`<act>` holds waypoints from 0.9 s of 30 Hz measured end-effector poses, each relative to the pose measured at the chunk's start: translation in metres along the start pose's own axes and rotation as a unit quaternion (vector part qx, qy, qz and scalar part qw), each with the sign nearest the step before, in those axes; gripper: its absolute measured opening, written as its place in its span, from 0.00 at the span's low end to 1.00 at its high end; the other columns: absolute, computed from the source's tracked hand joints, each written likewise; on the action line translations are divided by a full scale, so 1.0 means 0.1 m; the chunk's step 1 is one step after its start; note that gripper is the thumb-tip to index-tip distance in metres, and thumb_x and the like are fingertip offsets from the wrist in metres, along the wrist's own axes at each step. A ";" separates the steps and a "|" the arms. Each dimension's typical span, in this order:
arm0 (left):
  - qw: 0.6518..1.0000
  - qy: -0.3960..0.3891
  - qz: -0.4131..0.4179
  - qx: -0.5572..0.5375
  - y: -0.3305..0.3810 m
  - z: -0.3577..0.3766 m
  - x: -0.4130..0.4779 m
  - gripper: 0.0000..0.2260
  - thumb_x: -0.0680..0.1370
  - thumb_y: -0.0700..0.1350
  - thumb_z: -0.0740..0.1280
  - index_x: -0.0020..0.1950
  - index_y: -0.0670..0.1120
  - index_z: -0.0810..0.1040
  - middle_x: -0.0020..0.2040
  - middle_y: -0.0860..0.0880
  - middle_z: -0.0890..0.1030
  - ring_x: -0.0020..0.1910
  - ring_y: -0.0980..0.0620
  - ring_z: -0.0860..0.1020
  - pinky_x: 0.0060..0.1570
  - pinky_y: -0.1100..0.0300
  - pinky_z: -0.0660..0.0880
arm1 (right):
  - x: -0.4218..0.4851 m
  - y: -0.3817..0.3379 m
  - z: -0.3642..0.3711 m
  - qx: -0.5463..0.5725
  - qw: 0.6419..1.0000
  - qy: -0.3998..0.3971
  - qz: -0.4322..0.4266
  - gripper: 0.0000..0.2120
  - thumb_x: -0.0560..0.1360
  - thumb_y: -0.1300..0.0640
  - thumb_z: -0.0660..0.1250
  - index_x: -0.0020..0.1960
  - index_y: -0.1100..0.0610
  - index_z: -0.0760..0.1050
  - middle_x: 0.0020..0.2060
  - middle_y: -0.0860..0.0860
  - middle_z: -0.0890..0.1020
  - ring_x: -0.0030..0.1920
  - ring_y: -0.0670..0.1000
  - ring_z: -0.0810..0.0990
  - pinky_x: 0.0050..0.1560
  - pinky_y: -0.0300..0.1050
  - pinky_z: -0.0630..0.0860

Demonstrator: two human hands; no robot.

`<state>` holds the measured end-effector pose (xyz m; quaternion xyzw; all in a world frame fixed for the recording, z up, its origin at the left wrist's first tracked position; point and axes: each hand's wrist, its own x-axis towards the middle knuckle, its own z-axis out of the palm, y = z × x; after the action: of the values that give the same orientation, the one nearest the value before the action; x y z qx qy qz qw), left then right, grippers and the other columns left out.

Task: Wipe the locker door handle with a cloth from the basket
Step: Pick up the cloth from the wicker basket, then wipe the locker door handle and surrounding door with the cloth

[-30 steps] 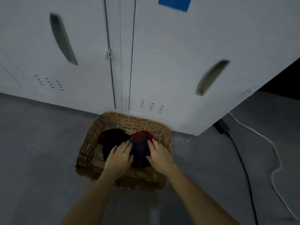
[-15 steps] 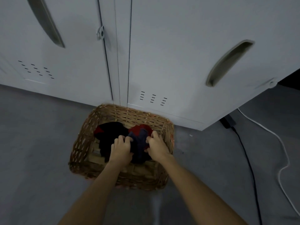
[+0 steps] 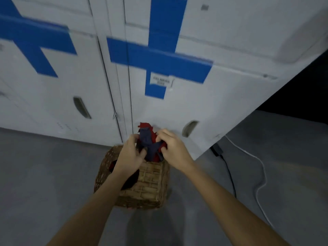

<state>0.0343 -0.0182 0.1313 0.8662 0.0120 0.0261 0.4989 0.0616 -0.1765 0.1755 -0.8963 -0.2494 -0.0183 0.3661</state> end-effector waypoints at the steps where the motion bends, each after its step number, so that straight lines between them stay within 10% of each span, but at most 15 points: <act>1: 1.000 0.013 0.016 -0.011 0.32 -0.15 -0.01 0.14 0.76 0.37 0.67 0.60 0.42 0.69 0.54 0.47 0.75 0.53 0.49 0.75 0.50 0.57 0.73 | 0.05 -0.21 -0.26 -0.003 1.000 0.013 -0.015 0.14 0.63 0.77 0.59 0.42 0.61 0.72 0.43 0.55 0.75 0.47 0.53 0.72 0.46 0.41 0.68; 8: 0.982 0.105 0.155 -0.014 2.80 -1.33 0.02 0.15 0.78 0.41 0.65 0.63 0.39 0.71 0.53 0.46 0.76 0.49 0.48 0.75 0.49 0.56 0.73 | 0.52 -1.91 -2.44 -0.069 0.982 0.160 -0.073 0.10 0.60 0.72 0.61 0.40 0.62 0.73 0.44 0.56 0.77 0.47 0.50 0.68 0.51 0.26 0.62; 17: 0.921 0.170 0.349 -0.026 5.81 -2.67 0.23 0.11 0.79 0.40 0.63 0.61 0.40 0.73 0.50 0.52 0.73 0.48 0.52 0.73 0.48 0.62 0.72 | 0.99 -3.84 -5.10 -0.173 0.927 0.295 -0.155 0.12 0.60 0.73 0.63 0.41 0.62 0.74 0.45 0.56 0.77 0.44 0.51 0.67 0.45 0.29 0.62; 27: 0.838 0.259 0.479 -0.027 7.54 -3.21 0.40 0.05 0.76 0.38 0.68 0.51 0.39 0.79 0.44 0.51 0.74 0.42 0.66 0.71 0.42 0.76 0.68 | 1.01 -4.61 -6.49 -0.196 0.858 0.432 -0.197 0.11 0.65 0.75 0.68 0.45 0.66 0.79 0.49 0.59 0.80 0.47 0.56 0.80 0.45 0.47 0.79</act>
<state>0.0516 -0.1172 0.9457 0.7113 -0.2768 0.4856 0.4262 0.0349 -0.2846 0.9706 -0.7838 -0.2291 -0.5237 0.2427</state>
